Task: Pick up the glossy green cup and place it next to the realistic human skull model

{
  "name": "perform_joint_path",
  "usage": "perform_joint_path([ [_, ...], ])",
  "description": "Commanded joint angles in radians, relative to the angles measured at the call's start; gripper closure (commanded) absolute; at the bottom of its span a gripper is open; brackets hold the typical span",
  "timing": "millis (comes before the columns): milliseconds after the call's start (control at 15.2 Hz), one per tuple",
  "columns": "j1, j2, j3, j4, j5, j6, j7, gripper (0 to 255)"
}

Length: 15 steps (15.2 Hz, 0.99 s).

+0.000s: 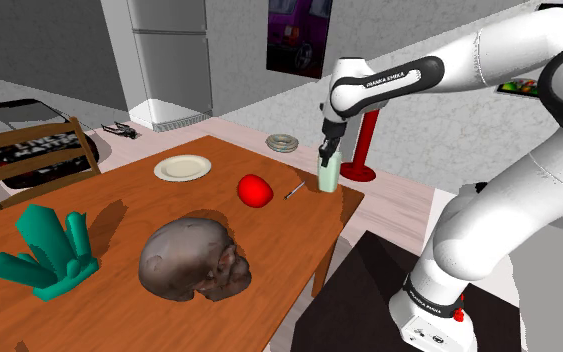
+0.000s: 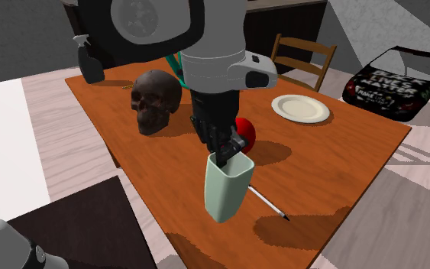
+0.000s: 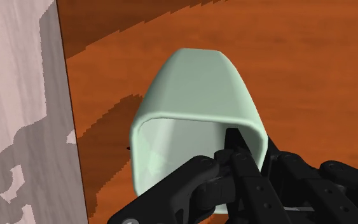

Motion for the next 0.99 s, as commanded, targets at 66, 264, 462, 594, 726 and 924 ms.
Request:
perform_joint_path([
  [66,0.000,-0.013,0.004,0.031,0.000,-0.043,0.001,255],
  [264,0.001,-0.024,0.008,0.062,0.001,-0.086,0.002,255],
  [462,0.001,-0.032,0.012,0.096,0.001,-0.128,0.002,255],
  [594,0.002,-0.037,0.014,0.119,0.002,-0.155,0.003,255],
  [726,0.003,-0.040,0.016,0.143,0.003,-0.183,0.003,255],
  [924,0.004,-0.044,0.019,0.180,0.005,-0.223,0.002,255],
])
